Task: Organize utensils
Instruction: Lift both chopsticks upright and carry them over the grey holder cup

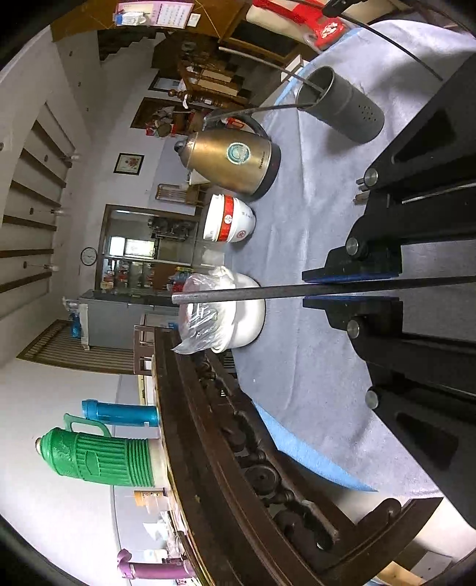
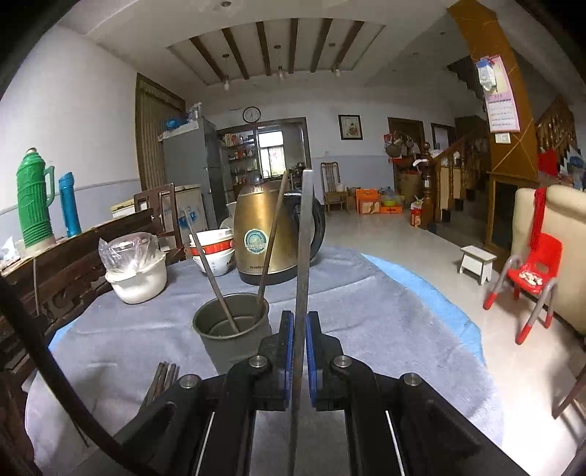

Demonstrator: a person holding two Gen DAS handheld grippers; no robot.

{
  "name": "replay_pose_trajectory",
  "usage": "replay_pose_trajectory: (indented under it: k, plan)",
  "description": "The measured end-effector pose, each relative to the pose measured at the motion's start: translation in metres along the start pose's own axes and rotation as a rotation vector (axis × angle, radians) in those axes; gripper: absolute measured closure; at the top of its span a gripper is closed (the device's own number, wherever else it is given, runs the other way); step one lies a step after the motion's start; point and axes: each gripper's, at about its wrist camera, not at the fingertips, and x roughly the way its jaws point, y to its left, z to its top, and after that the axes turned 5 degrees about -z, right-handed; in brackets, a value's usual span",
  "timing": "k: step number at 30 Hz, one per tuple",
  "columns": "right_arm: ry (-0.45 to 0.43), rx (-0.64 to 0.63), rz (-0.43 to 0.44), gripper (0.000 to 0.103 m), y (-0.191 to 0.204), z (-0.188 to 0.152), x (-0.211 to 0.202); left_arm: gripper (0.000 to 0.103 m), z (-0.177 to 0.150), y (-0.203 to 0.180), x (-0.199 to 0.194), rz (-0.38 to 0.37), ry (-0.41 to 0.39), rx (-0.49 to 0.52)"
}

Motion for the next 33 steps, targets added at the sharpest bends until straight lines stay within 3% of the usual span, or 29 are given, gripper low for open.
replay_pose_trajectory:
  k: [12,18,23,28,33]
  plan:
    - [0.033,0.018,0.035,0.096,-0.011,-0.012,-0.055,0.096,-0.006,0.014,-0.055,-0.101,0.017,-0.042]
    - [0.055,0.05,0.053,0.097,-0.016,-0.011,-0.059,0.096,-0.001,0.012,-0.052,-0.133,0.038,-0.07]
    - [0.022,0.133,0.089,0.096,-0.027,0.014,-0.057,0.096,0.021,0.01,-0.048,-0.174,0.038,-0.125]
    - [0.01,0.199,0.152,0.096,-0.033,0.039,-0.056,0.096,0.048,-0.004,-0.033,-0.218,0.115,-0.164]
    - [0.032,0.227,0.207,0.096,-0.032,0.05,-0.051,0.096,0.059,-0.028,-0.01,-0.166,0.217,-0.127]
